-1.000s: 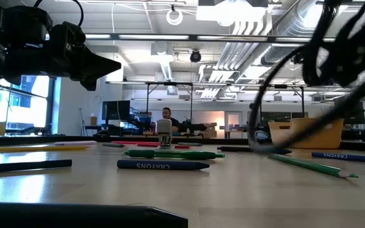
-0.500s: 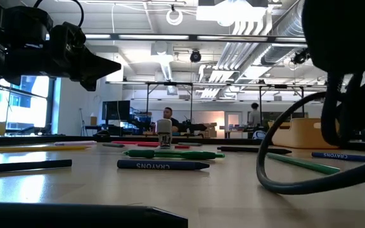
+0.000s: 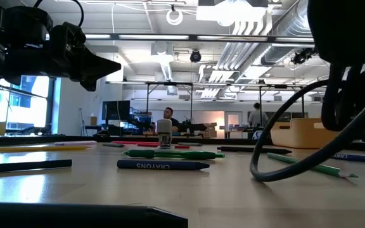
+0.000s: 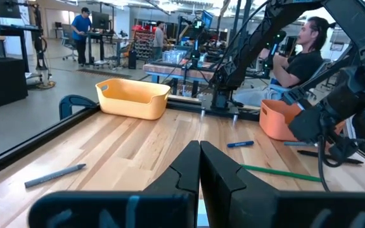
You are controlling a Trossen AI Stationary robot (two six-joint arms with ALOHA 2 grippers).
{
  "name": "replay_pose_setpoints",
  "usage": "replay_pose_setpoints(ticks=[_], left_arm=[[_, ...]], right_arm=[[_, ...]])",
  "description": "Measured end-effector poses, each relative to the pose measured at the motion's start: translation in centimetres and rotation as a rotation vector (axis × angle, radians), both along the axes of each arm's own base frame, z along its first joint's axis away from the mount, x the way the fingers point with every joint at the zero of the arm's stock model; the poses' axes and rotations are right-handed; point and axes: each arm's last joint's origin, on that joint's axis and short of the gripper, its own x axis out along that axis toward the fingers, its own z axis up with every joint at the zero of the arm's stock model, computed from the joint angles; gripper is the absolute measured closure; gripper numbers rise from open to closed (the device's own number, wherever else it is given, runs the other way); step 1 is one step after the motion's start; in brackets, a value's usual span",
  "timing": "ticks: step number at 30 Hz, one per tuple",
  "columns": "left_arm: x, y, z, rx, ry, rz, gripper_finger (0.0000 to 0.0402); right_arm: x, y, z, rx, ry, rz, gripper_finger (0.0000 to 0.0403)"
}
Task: Sort crayons/erasers/pens/pencils in bins
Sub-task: Put the gray crayon into the white bin
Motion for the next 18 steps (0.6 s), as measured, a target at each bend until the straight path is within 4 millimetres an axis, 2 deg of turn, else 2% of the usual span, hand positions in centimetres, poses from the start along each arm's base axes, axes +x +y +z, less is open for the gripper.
replay_pose_setpoints(ticks=[18], left_arm=[[0.0,0.0,-0.1,-0.003,0.007,0.000,0.0401]], right_arm=[[-0.7,-0.4,-2.0,0.027,-0.018,-0.013,0.0403]])
